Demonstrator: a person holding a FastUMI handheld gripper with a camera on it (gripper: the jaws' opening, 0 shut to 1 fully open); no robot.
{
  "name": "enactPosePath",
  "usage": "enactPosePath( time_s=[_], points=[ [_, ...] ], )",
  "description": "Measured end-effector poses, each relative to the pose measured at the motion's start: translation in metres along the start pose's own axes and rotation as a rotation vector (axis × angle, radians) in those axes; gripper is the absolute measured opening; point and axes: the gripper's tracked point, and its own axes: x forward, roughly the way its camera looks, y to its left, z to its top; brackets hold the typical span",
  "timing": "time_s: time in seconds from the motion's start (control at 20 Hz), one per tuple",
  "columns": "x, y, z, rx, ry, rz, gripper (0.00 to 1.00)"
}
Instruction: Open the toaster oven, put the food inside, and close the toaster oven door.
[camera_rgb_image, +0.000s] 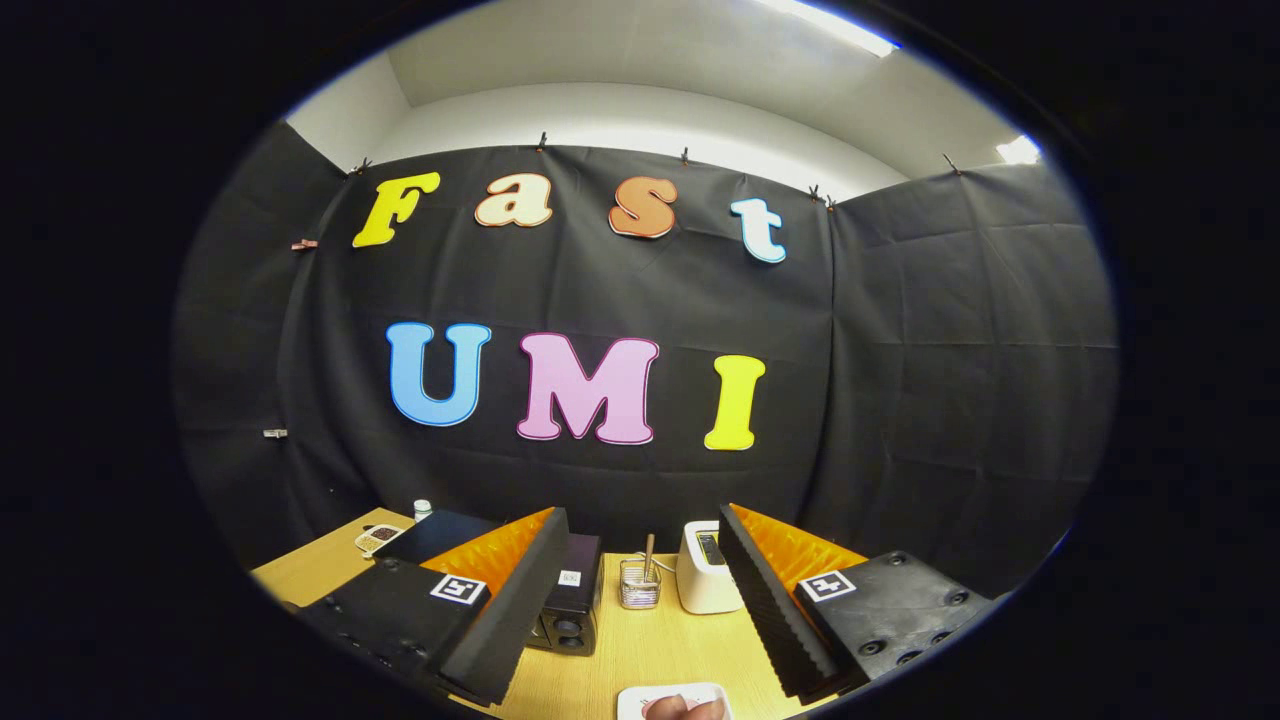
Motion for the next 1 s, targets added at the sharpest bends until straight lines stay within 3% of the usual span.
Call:
enactPosePath(
  time_s=[0.5, 1.0],
  points=[
    [-0.005, 0.026, -0.012, -0.002, 0.017, 0.032, 0.97],
    [0.011, 0.133, -0.067, 0.072, 0.163, 0.165, 0.97]
  ],
)
